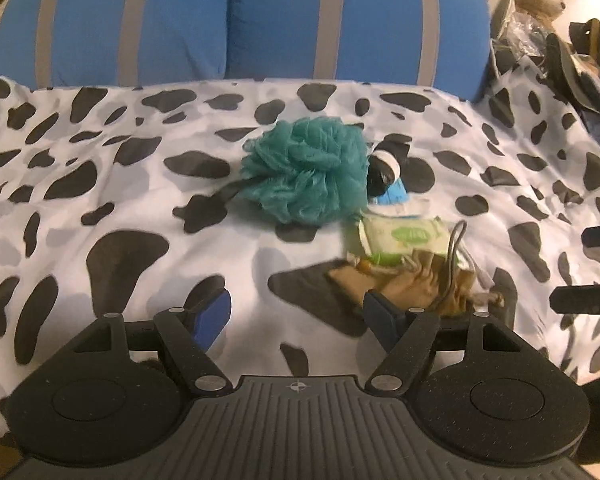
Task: Organize soft objects
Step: 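Move left gripper back to the teal mesh loofah on the bed, then close left gripper on the teal mesh loofah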
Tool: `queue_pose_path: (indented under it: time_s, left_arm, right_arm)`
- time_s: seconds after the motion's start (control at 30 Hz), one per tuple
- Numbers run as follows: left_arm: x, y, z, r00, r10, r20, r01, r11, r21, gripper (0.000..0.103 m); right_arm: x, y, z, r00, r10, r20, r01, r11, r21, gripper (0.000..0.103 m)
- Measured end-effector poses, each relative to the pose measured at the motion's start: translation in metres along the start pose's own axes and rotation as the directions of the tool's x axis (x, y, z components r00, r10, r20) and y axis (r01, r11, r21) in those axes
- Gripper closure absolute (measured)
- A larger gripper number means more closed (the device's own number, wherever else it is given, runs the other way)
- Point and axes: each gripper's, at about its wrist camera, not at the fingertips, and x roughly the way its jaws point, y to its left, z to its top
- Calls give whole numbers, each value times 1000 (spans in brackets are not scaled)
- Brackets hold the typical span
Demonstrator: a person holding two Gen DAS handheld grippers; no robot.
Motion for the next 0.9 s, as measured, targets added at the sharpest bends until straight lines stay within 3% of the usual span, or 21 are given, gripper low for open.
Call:
queue_pose_path:
  time_s: [0.23, 0.37, 0.57, 0.9]
  left_arm:
    - [12, -6, 17, 999, 18, 30, -20, 998, 65, 30]
    - [19, -7, 30, 997, 18, 77, -25, 996, 85, 18]
    - [29, -11, 46, 994, -9, 106, -5, 991, 132, 11]
    - [61, -8, 70, 995, -56, 78, 44, 987, 153, 5]
  right_arm:
    - [9, -5, 6, 1000, 2, -14, -2, 1000, 25, 0]
    - [13, -7, 8, 1000, -6, -22, 7, 1000, 28, 0]
    - [16, -5, 12, 1000, -4, -28, 5, 1000, 10, 0]
    - [18, -2, 14, 999, 12, -42, -12, 1000, 7, 0]
